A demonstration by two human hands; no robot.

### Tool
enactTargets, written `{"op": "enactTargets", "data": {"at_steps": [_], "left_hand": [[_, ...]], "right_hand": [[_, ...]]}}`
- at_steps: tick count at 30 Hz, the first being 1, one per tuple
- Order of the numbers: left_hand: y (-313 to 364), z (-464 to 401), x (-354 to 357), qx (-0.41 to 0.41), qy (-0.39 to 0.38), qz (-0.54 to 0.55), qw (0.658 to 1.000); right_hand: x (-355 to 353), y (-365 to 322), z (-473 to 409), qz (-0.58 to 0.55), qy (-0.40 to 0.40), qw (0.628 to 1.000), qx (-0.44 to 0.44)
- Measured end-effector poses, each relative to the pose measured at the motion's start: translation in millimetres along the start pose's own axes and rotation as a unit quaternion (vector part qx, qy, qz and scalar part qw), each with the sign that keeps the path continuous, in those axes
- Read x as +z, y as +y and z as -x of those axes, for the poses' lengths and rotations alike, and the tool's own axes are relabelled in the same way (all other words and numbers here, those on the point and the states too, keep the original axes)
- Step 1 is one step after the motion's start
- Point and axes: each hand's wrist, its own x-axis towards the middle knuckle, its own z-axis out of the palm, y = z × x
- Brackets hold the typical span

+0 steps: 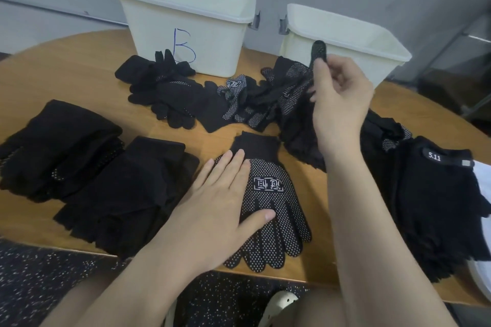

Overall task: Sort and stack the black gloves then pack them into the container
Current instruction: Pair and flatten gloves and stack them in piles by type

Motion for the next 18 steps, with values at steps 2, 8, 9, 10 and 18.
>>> {"op": "enactTargets", "data": {"at_steps": [2,8,9,10,18], "left_hand": [[1.4,-0.9,-1.5,-0.004,0.008,0.003,1.000],[12.2,-7.6,-9.6,-0.004,0.125,0.054,0.991],[16.2,-8.7,-11.5,-0.005,0.143,0.081,0.986],[20.4,-10.2,-12.8,-0.005,0.158,0.111,0.981],[52.1,-19.5,-8.5,0.018,0.234,0.120,0.965]], "right_hand": [[-14.5,-7.1,-3.5,-0.063,0.034,0.997,0.006],[-36.6,-31.7,15.9,-0.202,0.021,0.978,0.036],[-38.6,-36.3,20.4,-0.222,0.003,0.974,0.042],[-40.2,-40.0,24.7,-0.244,-0.014,0.968,0.050],[-54.5,-47.8,56.4,-0.328,-0.055,0.934,0.129]]}}
